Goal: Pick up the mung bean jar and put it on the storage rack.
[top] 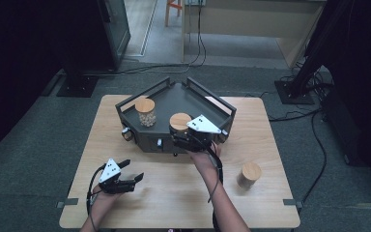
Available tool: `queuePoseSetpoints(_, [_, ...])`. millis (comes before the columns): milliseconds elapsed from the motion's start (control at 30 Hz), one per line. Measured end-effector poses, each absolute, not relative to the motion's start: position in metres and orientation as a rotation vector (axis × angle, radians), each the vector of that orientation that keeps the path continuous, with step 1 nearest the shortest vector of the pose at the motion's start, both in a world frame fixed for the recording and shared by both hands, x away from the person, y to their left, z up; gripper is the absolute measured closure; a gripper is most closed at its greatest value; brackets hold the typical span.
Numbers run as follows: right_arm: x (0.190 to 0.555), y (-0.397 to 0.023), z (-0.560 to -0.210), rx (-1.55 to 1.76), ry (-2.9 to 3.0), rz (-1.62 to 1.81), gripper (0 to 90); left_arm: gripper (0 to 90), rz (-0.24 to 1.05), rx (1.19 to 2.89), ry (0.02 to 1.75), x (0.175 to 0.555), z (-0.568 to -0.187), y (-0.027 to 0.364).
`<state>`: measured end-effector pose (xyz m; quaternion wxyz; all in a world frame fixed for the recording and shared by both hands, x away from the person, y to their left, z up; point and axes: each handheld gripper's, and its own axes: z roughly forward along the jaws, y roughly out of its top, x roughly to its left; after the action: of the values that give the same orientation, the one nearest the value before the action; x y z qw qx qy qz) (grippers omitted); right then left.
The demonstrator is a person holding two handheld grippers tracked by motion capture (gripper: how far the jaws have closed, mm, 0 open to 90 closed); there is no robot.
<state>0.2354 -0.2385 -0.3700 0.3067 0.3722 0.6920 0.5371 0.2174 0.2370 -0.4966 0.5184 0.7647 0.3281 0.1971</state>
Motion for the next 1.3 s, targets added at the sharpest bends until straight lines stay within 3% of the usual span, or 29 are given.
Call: queuePoseSetpoints(1300, [0.270,-0.222,-0.365,0.986,1.811,1.403,24.9,18.7,0.457,1.842,0.775,0.219,-0.496,0.236])
